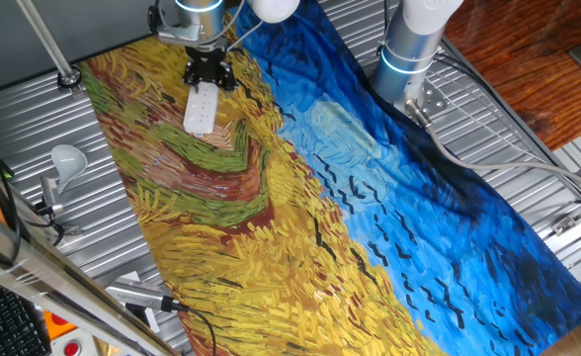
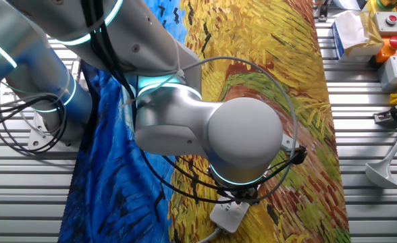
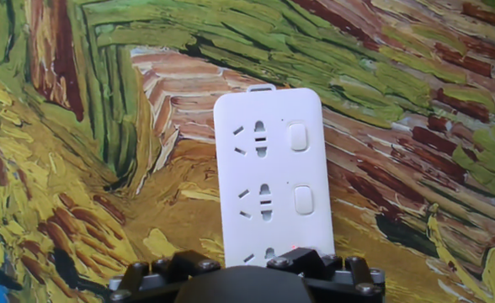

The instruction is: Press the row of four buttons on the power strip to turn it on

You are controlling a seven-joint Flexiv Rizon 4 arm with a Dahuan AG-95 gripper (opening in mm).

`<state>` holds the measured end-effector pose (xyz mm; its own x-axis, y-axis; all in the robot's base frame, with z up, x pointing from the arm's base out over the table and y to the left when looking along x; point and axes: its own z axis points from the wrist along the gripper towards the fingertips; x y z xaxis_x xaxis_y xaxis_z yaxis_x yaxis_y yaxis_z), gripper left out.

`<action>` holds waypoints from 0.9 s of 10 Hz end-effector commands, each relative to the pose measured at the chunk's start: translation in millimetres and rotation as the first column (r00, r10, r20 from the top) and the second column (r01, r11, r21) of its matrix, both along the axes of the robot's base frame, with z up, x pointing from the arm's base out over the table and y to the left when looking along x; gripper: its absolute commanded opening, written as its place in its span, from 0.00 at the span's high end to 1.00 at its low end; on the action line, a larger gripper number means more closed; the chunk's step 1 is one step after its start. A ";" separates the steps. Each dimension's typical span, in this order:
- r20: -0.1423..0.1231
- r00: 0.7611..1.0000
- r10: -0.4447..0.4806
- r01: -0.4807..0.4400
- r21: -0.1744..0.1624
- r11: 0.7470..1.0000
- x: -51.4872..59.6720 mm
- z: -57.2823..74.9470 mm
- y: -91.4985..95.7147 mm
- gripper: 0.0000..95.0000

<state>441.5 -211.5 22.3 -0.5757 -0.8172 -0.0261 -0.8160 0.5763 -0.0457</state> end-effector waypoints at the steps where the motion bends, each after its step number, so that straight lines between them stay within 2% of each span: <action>1: -0.010 1.000 -0.014 0.014 -0.005 1.000 -3.0 13.2 2.8 0.20; 4: -0.012 1.000 -0.019 0.019 0.000 1.000 -4.0 19.2 4.8 0.20; 5: -0.011 1.000 -0.017 0.017 0.004 1.000 -4.2 20.4 5.3 0.00; 9: -0.010 0.999 -0.031 0.032 0.017 0.999 -3.9 25.8 9.5 0.00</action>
<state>436.4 -201.3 47.7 -0.6040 -0.7963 -0.0345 -0.7958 0.6049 -0.0284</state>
